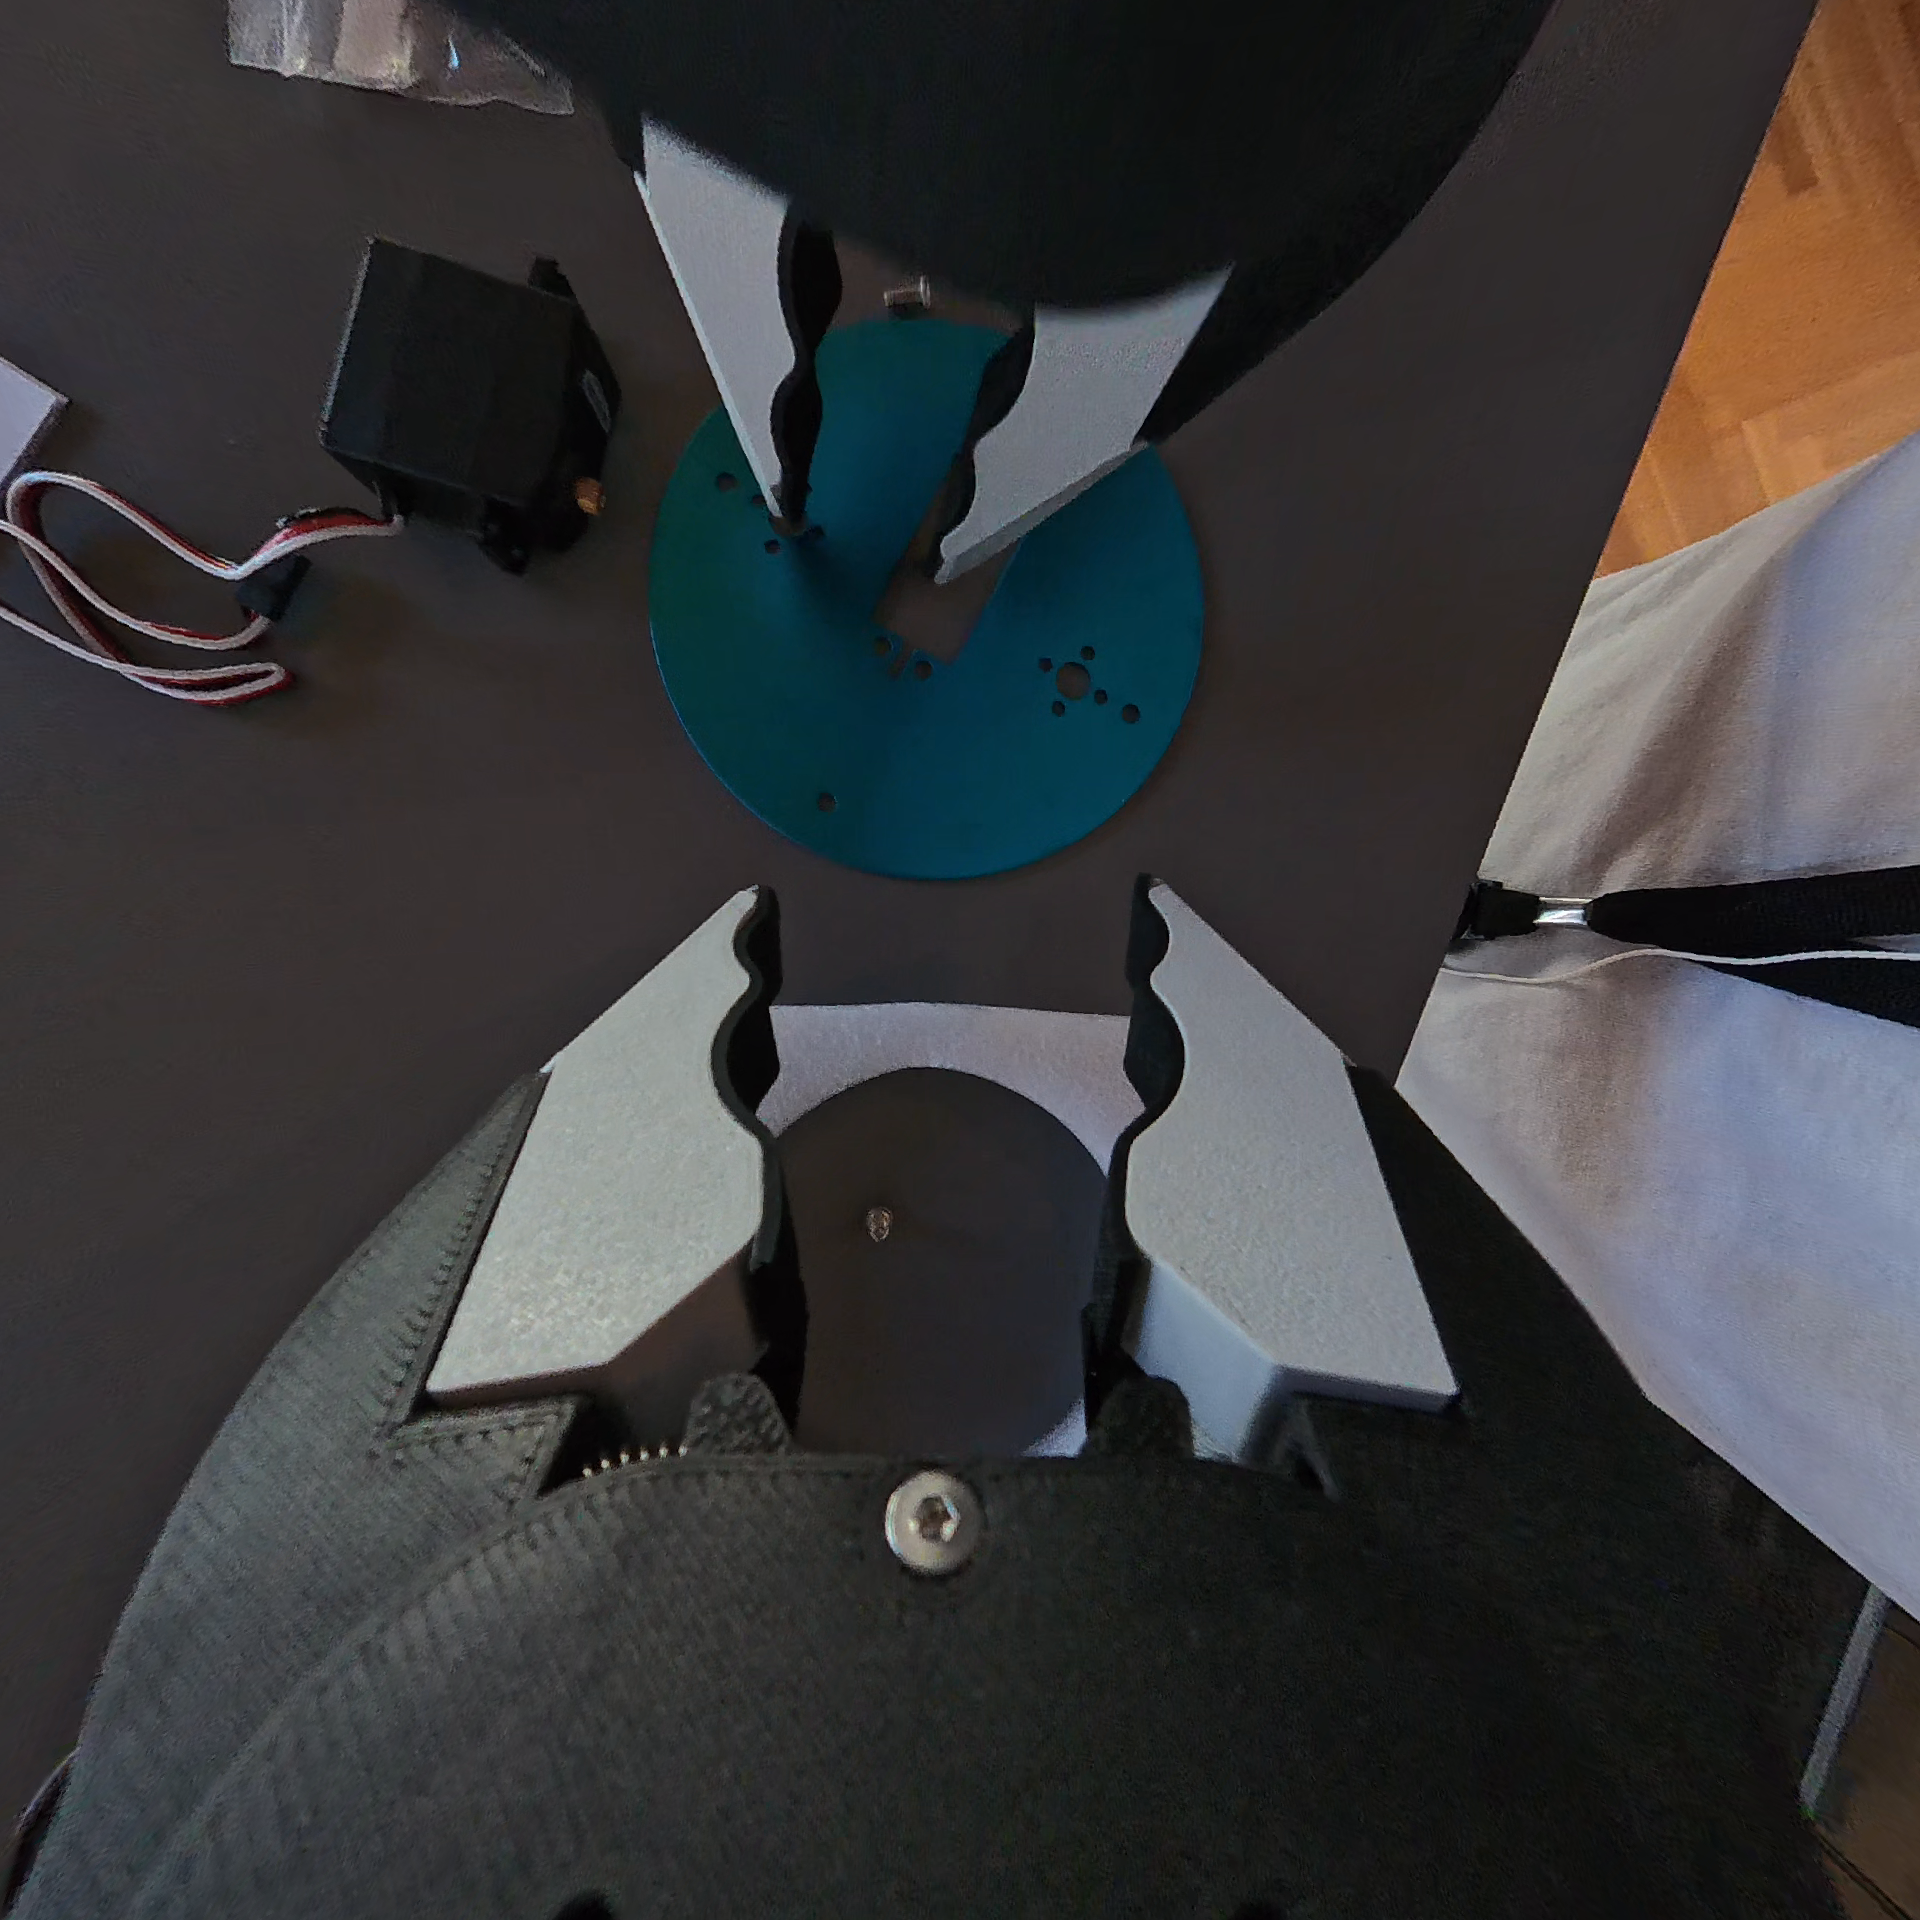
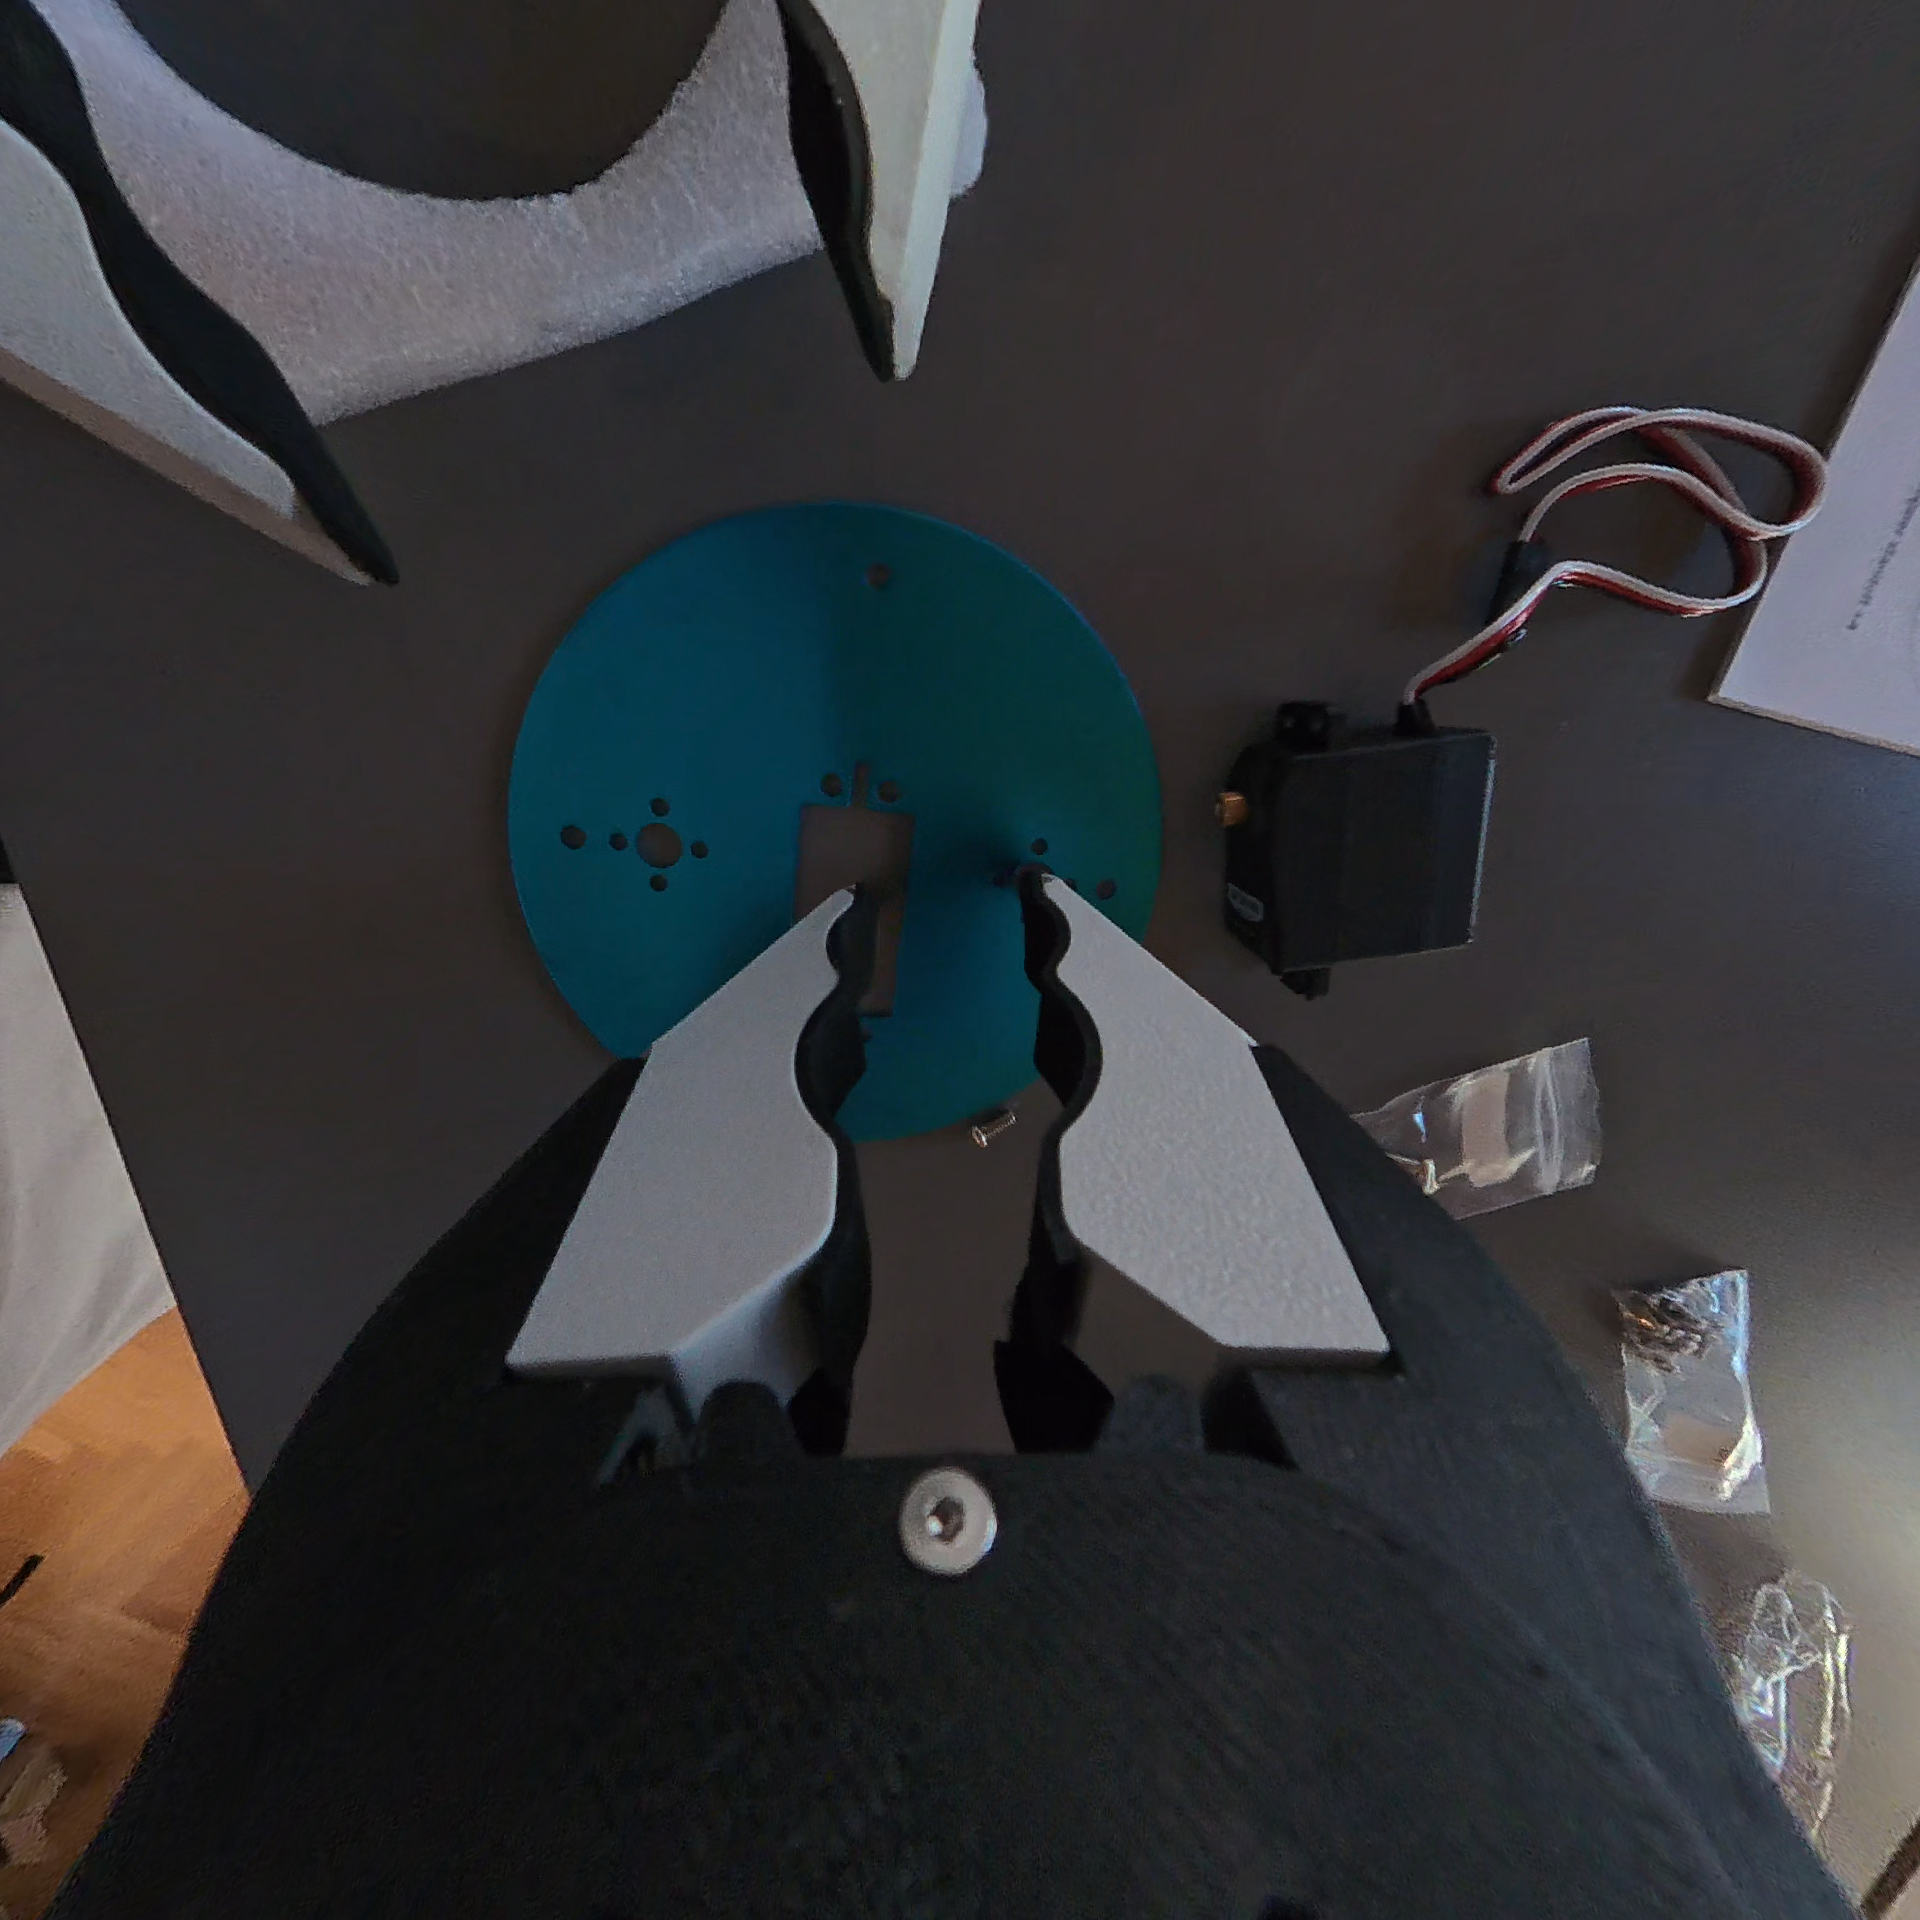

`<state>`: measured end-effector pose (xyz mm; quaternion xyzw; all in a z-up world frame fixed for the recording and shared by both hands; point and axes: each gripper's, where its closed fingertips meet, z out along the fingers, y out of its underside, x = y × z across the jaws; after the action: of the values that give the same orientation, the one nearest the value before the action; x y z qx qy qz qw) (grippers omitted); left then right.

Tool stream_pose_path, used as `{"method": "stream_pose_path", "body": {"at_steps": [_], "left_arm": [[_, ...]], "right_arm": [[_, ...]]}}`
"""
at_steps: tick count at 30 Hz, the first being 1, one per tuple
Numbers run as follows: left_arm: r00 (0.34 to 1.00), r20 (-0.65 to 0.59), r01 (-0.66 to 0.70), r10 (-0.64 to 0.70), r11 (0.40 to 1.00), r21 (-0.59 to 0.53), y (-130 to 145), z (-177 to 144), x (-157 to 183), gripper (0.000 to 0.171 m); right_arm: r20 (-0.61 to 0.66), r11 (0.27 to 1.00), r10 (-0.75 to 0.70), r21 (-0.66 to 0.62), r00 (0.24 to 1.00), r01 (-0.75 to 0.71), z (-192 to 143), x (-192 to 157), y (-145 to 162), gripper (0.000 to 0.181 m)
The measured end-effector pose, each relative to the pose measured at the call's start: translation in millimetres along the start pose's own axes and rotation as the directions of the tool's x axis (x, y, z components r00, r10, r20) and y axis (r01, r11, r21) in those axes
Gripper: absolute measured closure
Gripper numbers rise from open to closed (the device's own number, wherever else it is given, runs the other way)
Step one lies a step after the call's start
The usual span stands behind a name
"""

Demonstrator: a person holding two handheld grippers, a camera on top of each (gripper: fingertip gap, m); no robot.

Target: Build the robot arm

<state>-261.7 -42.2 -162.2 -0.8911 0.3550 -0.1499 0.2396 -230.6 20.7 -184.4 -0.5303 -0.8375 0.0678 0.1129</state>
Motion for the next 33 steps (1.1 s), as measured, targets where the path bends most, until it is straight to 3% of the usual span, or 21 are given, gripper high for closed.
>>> {"method": "stream_pose_path", "body": {"at_steps": [10,20,29,30,31,33], "left_arm": [[1.0,-0.009,0.004,-0.005,1.0,-0.019,2,-6,-3,0.104],[0.997,0.008,0.083,-0.083,0.997,0.011,16,-34,-20,0.109],[0.962,-0.182,0.209,-0.204,0.978,0.007,4,-8,-36,0.109],[0.957,-0.2,0.217,-0.212,0.976,0.005,2,-5,-38,0.109],[0.95,-0.223,0.227,-0.22,0.974,0.003,-1,-3,-39,0.109],[0.935,-0.268,0.244,-0.234,0.97,0.004,-7,0,-40,0.109]], "right_arm": [[0.12,1.0,0.004,-0.008,0.993,-0.003,2,-1,0,0.154],[0.136,0.999,-0.039,0.005,0.99,0.038,3,-1,0,0.161],[0.096,0.999,-0.037,0.042,0.995,0.033,2,-1,-1,0.162],[0.091,0.998,-0.047,0.044,0.995,0.043,2,-1,-2,0.164],[0.132,0.996,-0.07,0.06,0.989,0.062,0,-10,-5,0.181],[0.067,0.994,-0.089,0.074,0.994,0.083,-2,-4,-9,0.181]]}}
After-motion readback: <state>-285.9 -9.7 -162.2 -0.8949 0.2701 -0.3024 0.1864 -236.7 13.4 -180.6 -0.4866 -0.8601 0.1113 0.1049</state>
